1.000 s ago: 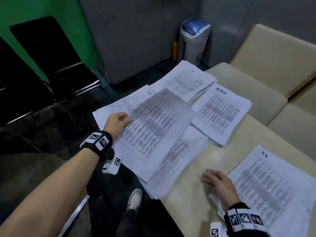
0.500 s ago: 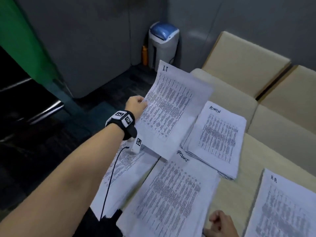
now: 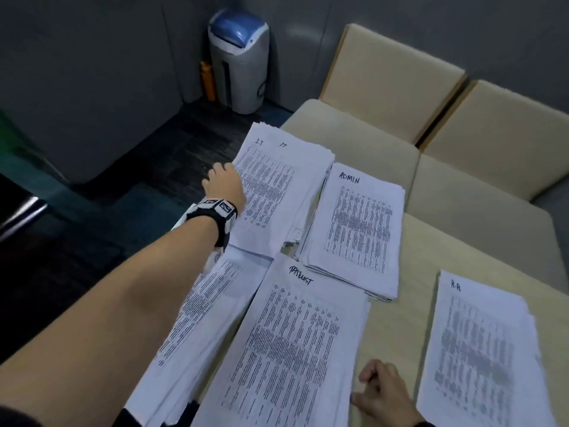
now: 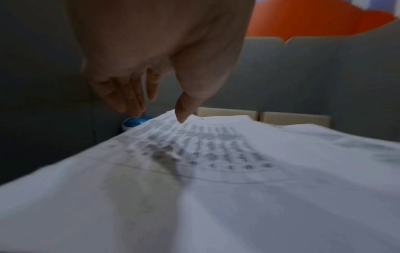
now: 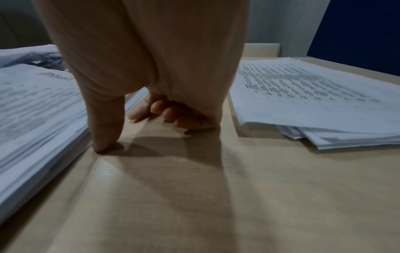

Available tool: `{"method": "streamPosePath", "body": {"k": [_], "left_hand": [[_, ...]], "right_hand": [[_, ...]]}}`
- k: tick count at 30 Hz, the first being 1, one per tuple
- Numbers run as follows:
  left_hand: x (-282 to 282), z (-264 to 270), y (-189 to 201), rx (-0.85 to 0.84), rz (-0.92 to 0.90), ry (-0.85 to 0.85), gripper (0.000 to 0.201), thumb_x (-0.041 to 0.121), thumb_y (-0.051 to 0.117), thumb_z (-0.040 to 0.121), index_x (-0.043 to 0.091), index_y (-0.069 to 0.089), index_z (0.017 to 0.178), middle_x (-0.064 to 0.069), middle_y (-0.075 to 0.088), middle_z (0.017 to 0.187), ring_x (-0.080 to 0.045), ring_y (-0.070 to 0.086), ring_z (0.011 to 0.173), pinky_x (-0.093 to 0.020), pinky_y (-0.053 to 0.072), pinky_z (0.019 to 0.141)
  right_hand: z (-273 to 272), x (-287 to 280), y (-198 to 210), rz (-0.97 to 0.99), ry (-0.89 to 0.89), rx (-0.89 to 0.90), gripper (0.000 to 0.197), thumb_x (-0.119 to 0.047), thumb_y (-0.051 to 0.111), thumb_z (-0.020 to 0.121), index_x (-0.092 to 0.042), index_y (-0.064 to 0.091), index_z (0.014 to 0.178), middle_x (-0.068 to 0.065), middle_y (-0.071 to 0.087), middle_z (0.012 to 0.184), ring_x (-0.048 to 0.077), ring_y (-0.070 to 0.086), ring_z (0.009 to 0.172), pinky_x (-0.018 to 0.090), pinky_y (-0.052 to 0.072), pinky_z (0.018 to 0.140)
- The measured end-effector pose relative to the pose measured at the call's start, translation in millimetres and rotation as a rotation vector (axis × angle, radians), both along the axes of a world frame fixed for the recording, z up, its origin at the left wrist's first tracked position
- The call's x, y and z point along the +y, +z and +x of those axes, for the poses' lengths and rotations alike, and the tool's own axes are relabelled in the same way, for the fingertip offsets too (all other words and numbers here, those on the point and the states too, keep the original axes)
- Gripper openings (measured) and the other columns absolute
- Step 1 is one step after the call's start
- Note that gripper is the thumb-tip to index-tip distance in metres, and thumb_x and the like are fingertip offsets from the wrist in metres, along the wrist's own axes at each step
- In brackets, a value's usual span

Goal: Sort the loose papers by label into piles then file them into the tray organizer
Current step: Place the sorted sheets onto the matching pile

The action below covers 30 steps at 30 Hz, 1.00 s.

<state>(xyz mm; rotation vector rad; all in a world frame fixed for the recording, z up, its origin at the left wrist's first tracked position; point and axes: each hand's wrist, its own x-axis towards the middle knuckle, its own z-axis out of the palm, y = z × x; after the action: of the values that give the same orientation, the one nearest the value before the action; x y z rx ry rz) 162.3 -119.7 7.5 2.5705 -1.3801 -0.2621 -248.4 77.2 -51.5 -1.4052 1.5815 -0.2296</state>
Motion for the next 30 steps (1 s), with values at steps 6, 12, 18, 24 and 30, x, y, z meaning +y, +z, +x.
{"method": "streamPosePath", "body": {"k": [6,12,18,24,30], "left_hand": [[55.1,-110.8,11.3,0.357,-0.109,-0.251,0.038,0.021,0.061,0.094,0.007,0.049,0.127,-0.013,0.049,0.128,-0.031,0.055,0.111,-0.046,0.045,0.097],[114.4,-256.6,5.8,0.657,0.008,-0.486,0.018,0.024,0.061,0.094,0.012,0.065,0.106,-0.005,0.066,0.109,-0.022,0.062,0.099,-0.036,0.051,0.088],[128.7,-369.6,-16.3,0.7,0.191,-0.492,0.038,0.027,0.059,0.095,0.011,0.056,0.129,-0.006,0.059,0.131,-0.025,0.057,0.118,-0.034,0.047,0.097],[125.7,-451.8,-28.4,0.568,0.243,-0.368,0.043,0.026,0.053,0.097,0.005,0.048,0.134,-0.011,0.058,0.132,-0.029,0.056,0.119,-0.034,0.046,0.093],[138.7,-496.0,-26.6,0.381,0.174,-0.346,0.029,0.029,0.048,0.096,0.008,0.065,0.086,-0.006,0.066,0.082,-0.029,0.065,0.077,-0.032,0.052,0.066]], "right_hand": [[-35.0,-0.4,4.6,0.188,0.058,0.012,0.016,-0.021,0.081,0.082,-0.015,0.067,0.087,0.004,0.07,0.086,0.017,0.065,0.079,0.027,0.05,0.073],[-114.6,-30.9,48.4,-0.108,-0.347,0.028,0.011,0.0,0.066,0.093,-0.008,0.066,0.085,0.011,0.068,0.081,0.03,0.064,0.079,0.034,0.051,0.07],[-233.9,-48.9,48.8,-0.152,-0.599,0.219,0.012,-0.012,0.075,0.089,-0.01,0.067,0.097,0.016,0.07,0.108,0.03,0.062,0.098,0.04,0.047,0.095],[-299.9,-65.9,32.2,0.029,-0.654,0.131,0.057,-0.033,0.08,0.085,-0.008,0.053,0.128,0.01,0.06,0.118,0.033,0.06,0.114,0.045,0.048,0.103],[-319.6,-74.4,18.8,-0.013,-0.619,-0.025,0.046,-0.022,0.086,0.08,-0.014,0.057,0.116,0.008,0.064,0.105,0.028,0.065,0.096,0.037,0.054,0.089]]}}
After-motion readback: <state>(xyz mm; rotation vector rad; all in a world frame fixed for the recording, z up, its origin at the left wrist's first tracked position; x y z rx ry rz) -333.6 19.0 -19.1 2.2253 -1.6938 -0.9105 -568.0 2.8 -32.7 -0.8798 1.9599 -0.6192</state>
